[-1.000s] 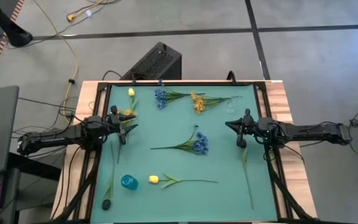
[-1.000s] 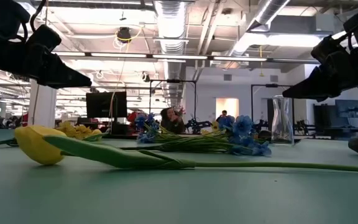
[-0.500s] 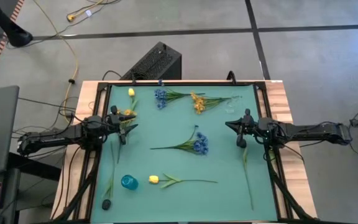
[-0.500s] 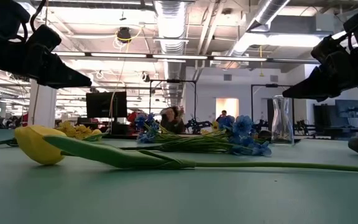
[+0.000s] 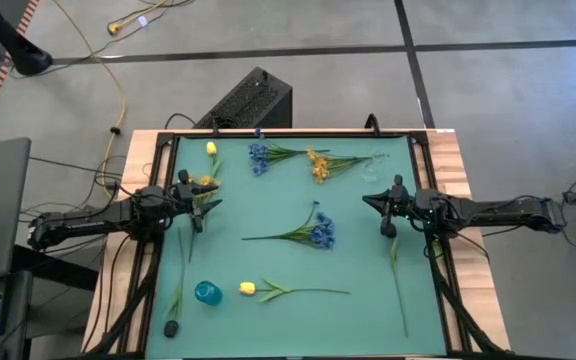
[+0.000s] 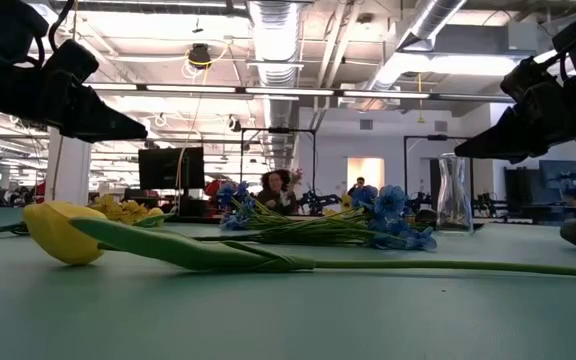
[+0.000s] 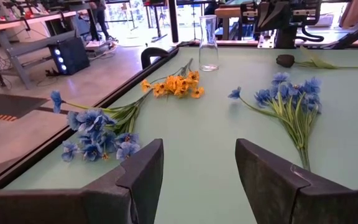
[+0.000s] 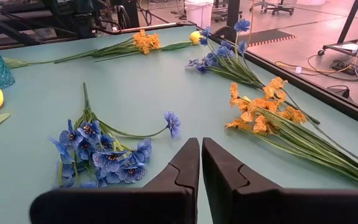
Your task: Sort flowers into vase by color
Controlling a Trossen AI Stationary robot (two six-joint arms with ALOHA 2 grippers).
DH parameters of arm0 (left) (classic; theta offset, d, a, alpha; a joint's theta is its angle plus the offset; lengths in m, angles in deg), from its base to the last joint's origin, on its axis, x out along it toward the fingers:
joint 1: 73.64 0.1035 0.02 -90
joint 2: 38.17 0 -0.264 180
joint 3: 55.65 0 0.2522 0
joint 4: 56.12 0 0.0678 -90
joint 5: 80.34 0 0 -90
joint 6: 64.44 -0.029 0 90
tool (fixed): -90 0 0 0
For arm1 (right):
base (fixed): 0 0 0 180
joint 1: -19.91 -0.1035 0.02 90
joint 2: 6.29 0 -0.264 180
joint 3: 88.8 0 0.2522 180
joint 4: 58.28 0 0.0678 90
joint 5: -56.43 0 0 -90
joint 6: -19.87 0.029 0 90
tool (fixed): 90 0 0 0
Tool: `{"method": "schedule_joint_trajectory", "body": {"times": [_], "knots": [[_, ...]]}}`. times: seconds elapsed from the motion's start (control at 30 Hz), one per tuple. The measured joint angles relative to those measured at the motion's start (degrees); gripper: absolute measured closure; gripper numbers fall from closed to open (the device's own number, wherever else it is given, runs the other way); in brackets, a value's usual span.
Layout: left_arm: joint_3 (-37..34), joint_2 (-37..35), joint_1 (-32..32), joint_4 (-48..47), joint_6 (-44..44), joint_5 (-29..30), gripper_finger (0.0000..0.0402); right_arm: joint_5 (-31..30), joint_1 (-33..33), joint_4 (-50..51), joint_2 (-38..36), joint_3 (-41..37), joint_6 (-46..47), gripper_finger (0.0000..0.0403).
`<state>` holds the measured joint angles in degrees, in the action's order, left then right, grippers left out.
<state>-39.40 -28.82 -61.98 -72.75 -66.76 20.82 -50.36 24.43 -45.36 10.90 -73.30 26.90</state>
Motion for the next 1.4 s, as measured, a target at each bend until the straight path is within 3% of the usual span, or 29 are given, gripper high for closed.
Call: {"method": "schedule_joint_trajectory", "body": {"times": [0.73, 0.9, 1.13, 1.3, 1.4], "knots": [[0.0, 0.0, 0.0, 0.0, -0.3, 0.0, 0.0212, 0.0, 0.0, 0.0, 0.0, 0.0, 0.0, 0.0355], [0.0, 0.0, 0.0, 0.1, -11.5, 1.6, 0.0212, 0.0, 0.0, 0.0, 0.0, 0.0, 0.0, 0.0355], [0.0, 0.0, 0.0, 0.2, -18.5, 1.6, 0.0212, 0.0, 0.0, 0.0, 0.0, 0.0, 0.0, 0.0355], [-0.2, 0.2, 0.0, 1.5, -11.5, -1.3, 0.0212, 0.0, 0.0, 0.0, 0.0, 0.0, 0.0, 0.0355], [-0.2, 0.2, -0.2, 3.2, 3.2, -4.7, 0.0212, -0.3, 0.0, -0.1, 0.0, 0.0, 0.3, 0.0355]]}}
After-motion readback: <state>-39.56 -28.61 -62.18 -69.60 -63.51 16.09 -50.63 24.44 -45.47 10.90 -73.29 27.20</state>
